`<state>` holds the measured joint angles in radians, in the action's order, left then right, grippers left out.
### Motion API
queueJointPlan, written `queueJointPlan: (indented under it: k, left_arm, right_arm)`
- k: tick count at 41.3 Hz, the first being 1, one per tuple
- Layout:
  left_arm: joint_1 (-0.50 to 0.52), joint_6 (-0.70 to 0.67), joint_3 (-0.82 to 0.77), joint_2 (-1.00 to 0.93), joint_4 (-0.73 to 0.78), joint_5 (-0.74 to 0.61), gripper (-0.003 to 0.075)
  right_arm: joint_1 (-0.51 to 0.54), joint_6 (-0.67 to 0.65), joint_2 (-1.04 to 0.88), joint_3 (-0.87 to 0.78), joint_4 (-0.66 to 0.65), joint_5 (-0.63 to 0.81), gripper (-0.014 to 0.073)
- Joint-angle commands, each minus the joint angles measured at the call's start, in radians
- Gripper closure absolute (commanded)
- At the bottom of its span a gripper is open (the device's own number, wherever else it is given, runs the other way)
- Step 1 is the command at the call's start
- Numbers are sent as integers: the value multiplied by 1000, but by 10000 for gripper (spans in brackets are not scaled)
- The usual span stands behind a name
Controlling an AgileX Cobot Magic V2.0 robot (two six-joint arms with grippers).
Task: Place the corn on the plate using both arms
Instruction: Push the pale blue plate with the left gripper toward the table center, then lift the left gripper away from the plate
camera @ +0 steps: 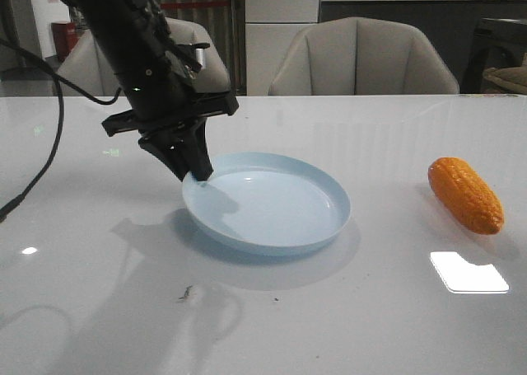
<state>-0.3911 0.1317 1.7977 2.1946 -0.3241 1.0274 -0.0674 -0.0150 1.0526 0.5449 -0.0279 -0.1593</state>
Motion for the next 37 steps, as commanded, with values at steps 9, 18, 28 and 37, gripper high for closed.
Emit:
queueJointPlan:
  k: [9, 18, 28, 37]
  left_arm:
    - [-8, 0, 34, -48, -27, 5, 246]
    - [2, 5, 94, -48, -12, 68, 271]
    - [31, 5, 338, -50, 68, 202, 356]
    - [56, 5, 581, -114, 231, 164, 446]
  right_arm:
    - [1, 2, -10, 34, -12, 61, 82]
    - [1, 2, -10, 34, -12, 61, 82]
    - [1, 2, -10, 34, -12, 59, 82]
    - [1, 1, -10, 34, -11, 7, 82]
